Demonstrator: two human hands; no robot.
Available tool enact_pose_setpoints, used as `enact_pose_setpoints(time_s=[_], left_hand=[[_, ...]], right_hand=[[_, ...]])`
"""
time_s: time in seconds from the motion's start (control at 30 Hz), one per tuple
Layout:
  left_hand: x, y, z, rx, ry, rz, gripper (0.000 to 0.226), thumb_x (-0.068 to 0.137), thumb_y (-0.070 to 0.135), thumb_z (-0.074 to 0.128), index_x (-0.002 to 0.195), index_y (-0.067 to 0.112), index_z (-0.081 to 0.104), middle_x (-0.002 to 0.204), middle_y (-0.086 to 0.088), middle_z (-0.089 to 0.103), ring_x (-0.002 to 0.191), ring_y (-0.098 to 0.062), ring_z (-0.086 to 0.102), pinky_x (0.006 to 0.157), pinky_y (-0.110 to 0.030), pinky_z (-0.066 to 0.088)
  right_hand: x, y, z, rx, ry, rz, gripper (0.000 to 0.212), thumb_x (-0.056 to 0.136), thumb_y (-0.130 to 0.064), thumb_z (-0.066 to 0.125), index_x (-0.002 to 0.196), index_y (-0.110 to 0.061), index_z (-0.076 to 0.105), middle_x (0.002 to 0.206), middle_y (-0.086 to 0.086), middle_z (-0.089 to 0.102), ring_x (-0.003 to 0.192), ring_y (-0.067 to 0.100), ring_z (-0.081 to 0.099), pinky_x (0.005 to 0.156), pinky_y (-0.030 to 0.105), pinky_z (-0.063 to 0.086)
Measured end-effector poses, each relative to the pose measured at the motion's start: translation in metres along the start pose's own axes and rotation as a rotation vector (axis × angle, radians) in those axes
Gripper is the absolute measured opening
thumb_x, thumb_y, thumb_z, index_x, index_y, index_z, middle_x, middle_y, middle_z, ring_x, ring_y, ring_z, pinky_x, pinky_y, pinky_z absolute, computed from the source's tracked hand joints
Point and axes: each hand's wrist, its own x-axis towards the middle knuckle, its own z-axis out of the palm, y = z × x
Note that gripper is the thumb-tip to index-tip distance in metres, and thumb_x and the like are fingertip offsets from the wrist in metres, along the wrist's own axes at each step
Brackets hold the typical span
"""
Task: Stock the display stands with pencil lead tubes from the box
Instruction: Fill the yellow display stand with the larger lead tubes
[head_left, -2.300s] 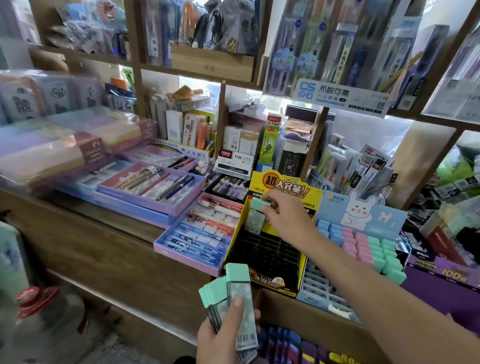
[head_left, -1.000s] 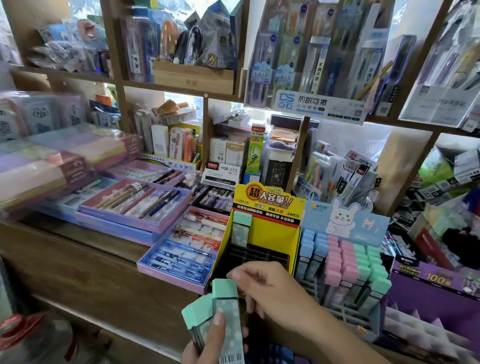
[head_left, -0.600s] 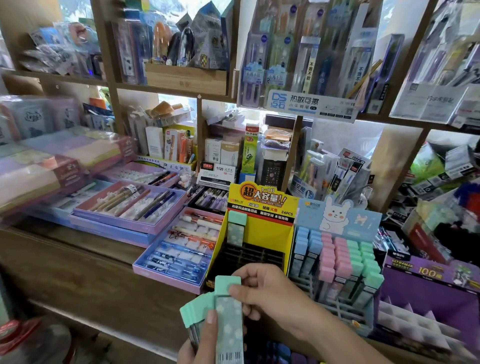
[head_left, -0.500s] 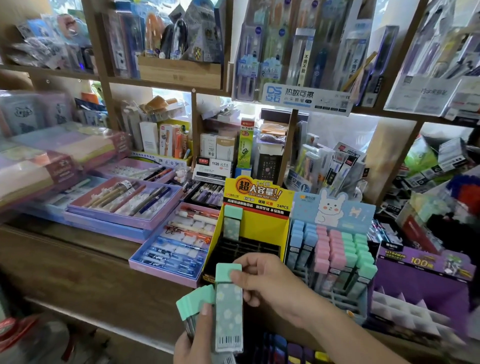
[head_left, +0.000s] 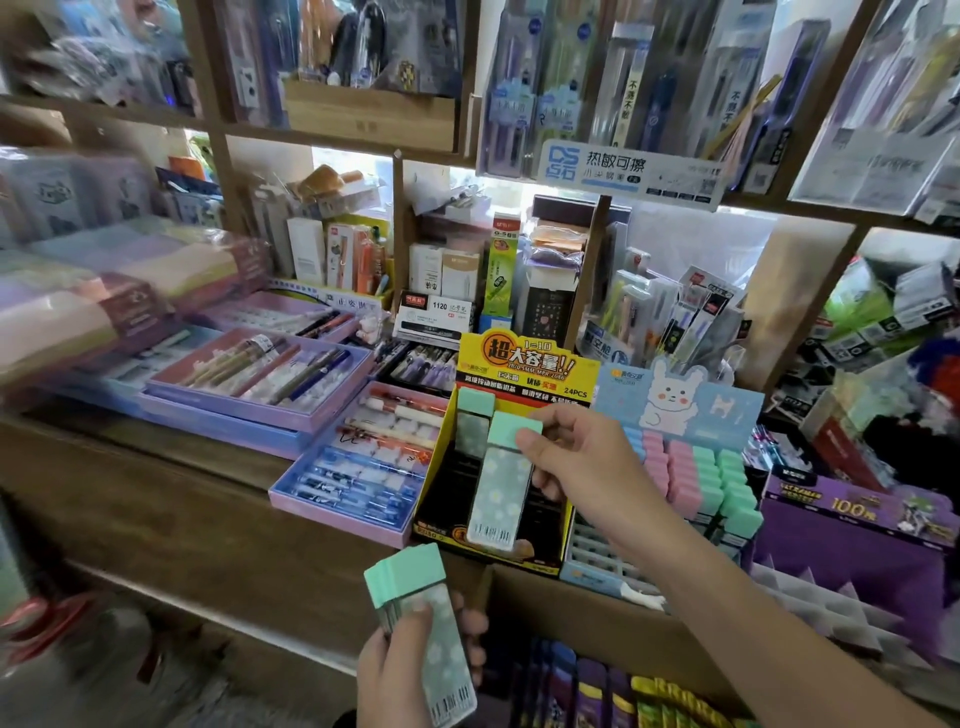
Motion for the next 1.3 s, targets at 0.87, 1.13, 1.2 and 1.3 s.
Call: enact_pose_setpoints(time_s=[0.87,1.13,1.2,1.3], left_hand=[[0.005,-0.016,-0.001,-0.031,0.048,0.088,0.024,0.099,0.024,0.062,0.094,0.005,0.075,0.076,-0.021,0.077,0.052,-0.025,0.071,0.044,-0.028,0.055],[0.010,-0.022,-0.003,-0.069,0.075,0.077,0.022,0.096,0.026,0.066,0.089,0.008,0.077,0.073,-0.019,0.077,0.051,-0.024,0.072,0.040,-0.023,0.052],[0.010,-0.022,-0.002,-0.082,0.080,0.071,0.022,0.096,0.027,0.066,0.091,0.009,0.077,0.075,-0.019,0.077,0.053,-0.025,0.073,0.041,-0.023,0.052],[0.011,-0.024,-0.003,-0.095,0.059,0.065,0.021,0.096,0.030,0.066,0.095,0.012,0.077,0.079,-0.020,0.078,0.057,-0.028,0.074,0.044,-0.026,0.054]], right_hand=[[0.058,0.018,0.036,-0.569,0.057,-0.297,0.013,0.099,-0.013,0.063,0.106,-0.025,0.064,0.083,-0.014,0.058,0.074,0.004,0.059,0.068,0.025,0.050],[0.057,0.021,0.038,-0.594,0.041,-0.285,0.017,0.102,-0.013,0.057,0.109,-0.028,0.057,0.082,0.000,0.066,0.075,0.022,0.069,0.073,0.051,0.059],[0.057,0.023,0.040,-0.601,0.055,-0.264,0.018,0.103,-0.011,0.054,0.116,-0.023,0.062,0.086,0.000,0.069,0.074,0.022,0.069,0.074,0.051,0.059],[0.056,0.024,0.040,-0.652,0.097,-0.254,0.027,0.104,-0.011,0.052,0.126,-0.020,0.064,0.087,-0.001,0.071,0.067,0.017,0.066,0.067,0.044,0.057]])
